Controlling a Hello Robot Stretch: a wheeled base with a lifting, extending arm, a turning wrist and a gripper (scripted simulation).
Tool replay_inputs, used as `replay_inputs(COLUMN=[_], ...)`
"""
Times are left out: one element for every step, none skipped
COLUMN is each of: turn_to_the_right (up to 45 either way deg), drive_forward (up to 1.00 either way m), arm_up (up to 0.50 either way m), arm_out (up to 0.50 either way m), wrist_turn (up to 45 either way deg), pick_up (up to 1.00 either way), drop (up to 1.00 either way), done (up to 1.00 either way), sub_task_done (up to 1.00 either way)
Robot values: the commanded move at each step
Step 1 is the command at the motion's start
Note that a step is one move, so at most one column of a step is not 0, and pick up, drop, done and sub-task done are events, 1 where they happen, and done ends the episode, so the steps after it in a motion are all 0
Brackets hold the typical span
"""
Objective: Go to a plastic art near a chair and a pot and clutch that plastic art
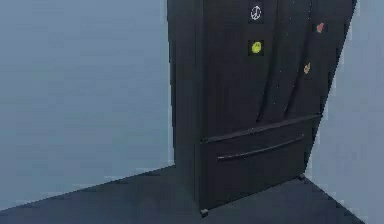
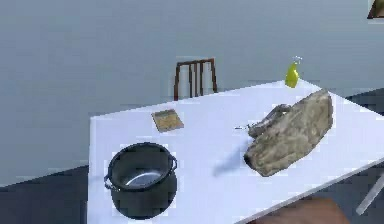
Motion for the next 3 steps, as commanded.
replay_inputs(turn_to_the_right=[-45.0,-30.0,0.0], drive_forward=[0.0,0.0,0.3], arm_up=[0.0,0.0,0.0], arm_out=[0.0,0.0,0.0], wrist_turn=[0.0,0.0,0.0], pick_up=[0.0,0.0,0.0], drop=[0.0,0.0,0.0], done=[0.0,0.0,0.0], sub_task_done=[0.0,0.0,0.0])
